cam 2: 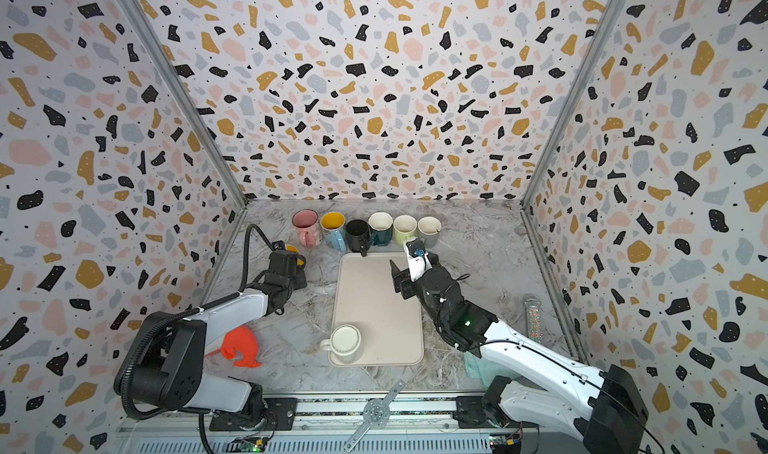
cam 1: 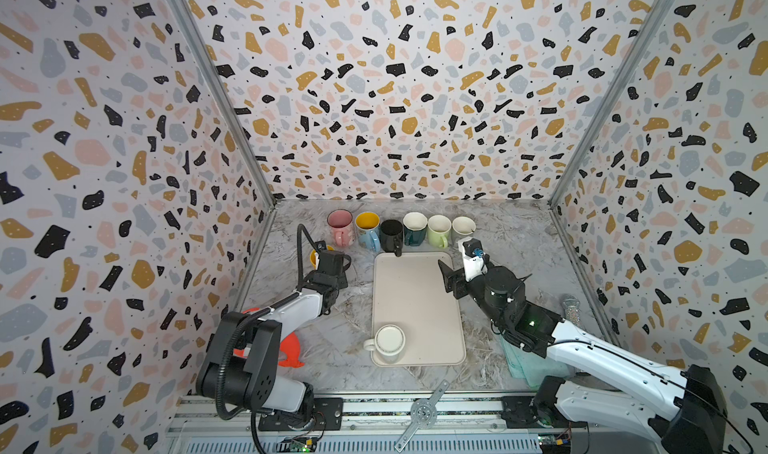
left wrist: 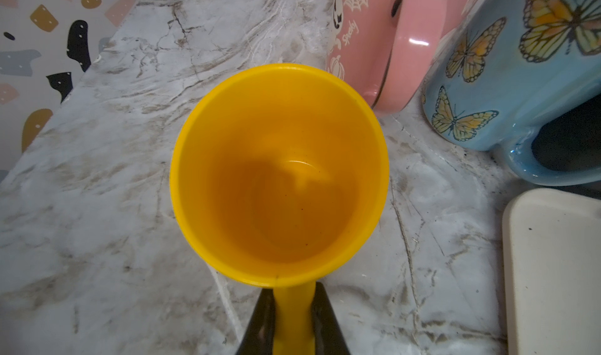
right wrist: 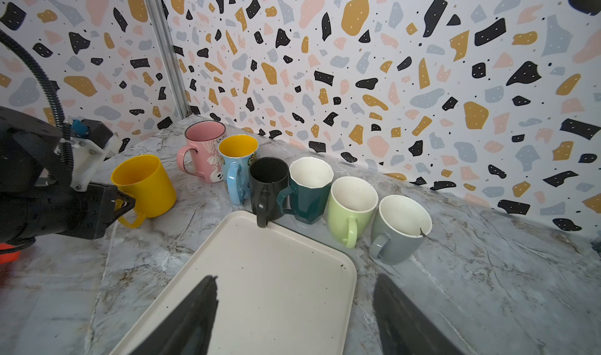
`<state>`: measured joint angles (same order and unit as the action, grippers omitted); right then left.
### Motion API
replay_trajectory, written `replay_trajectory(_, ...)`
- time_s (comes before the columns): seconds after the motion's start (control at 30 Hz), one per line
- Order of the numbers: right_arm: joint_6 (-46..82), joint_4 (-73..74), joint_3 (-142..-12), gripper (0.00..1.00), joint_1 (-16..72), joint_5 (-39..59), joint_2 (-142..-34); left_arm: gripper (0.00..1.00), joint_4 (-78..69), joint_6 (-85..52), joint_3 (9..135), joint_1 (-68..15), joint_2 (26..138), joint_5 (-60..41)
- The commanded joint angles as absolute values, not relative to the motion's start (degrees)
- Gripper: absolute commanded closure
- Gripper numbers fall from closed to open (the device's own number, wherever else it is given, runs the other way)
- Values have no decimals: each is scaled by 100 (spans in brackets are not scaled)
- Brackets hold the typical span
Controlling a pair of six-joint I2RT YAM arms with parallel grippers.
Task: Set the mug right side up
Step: 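Carry the yellow mug with the left gripper beside the pink mug, then lower the yellow mug onto the table and open the left gripper, then move the left gripper to the white mug while the right nears the grey mug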
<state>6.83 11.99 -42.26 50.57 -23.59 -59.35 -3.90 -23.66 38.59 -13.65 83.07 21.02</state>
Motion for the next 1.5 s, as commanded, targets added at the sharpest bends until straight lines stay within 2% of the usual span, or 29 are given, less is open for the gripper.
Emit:
replay_trajectory(0.0, 795, 1239, -4215, 23, 5036, -2426, -5833, 80, -703, -2344, 3775, -1336, 8273, 2183)
replay_trajectory(0.07, 806, 1239, -4201, 23, 5036, -2432, -5836, 75, -703, -2347, 3748, -1332, 8263, 2179)
replay_trajectory(0.37, 833, 1226, -4196, 23, 5035, -2419, -5849, 68, -695, -2347, 3679, -1336, 8187, 2128)
replay_trajectory(0.67, 873, 1231, -4161, 22, 5034, -2383, -5836, 53, -466, -2482, 3576, -1336, 7829, 1942)
replay_trajectory(1.07, 1136, 1353, -4117, 20, 5021, -1884, -6072, 47, 240, -2738, 3364, -1358, 5964, 761)
replay_trajectory(1.33, 1644, 885, -4763, 19, 4994, -1399, -6741, 45, 909, -3008, 3530, -1369, 4896, -452)
replay_trajectory(1.47, 1796, 1197, -4996, 17, 4951, -1363, -6879, 43, 1032, -3140, 3509, -1372, 4382, -651)
